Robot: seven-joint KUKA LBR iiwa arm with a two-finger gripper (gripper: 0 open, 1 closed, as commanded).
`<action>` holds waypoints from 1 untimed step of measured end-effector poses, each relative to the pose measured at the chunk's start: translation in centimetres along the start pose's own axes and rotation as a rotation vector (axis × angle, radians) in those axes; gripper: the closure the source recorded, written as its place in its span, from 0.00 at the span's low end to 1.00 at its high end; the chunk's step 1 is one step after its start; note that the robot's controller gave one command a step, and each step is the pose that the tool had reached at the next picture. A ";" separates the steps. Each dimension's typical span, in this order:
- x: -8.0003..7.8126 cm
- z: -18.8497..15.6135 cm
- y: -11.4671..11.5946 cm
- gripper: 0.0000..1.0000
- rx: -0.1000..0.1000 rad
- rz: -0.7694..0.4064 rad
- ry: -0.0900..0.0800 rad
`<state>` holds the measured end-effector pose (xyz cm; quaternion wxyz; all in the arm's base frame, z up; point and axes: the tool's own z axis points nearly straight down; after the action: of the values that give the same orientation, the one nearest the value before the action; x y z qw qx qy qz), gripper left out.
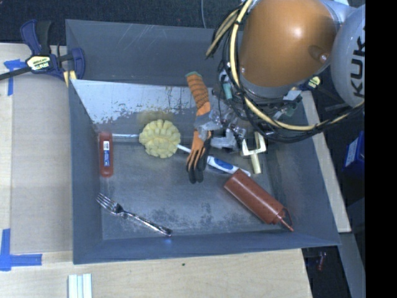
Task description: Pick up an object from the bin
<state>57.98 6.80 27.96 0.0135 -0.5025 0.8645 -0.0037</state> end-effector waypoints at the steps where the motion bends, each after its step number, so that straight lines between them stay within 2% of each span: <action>1: 0.1 0.4 0.1 1.00 -0.007 0.000 0.005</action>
Offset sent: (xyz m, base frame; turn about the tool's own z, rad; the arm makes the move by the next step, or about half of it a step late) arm 0.0408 -0.0033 -0.0673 0.1284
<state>57.84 6.76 27.51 0.0094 -0.5024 0.8646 -0.0017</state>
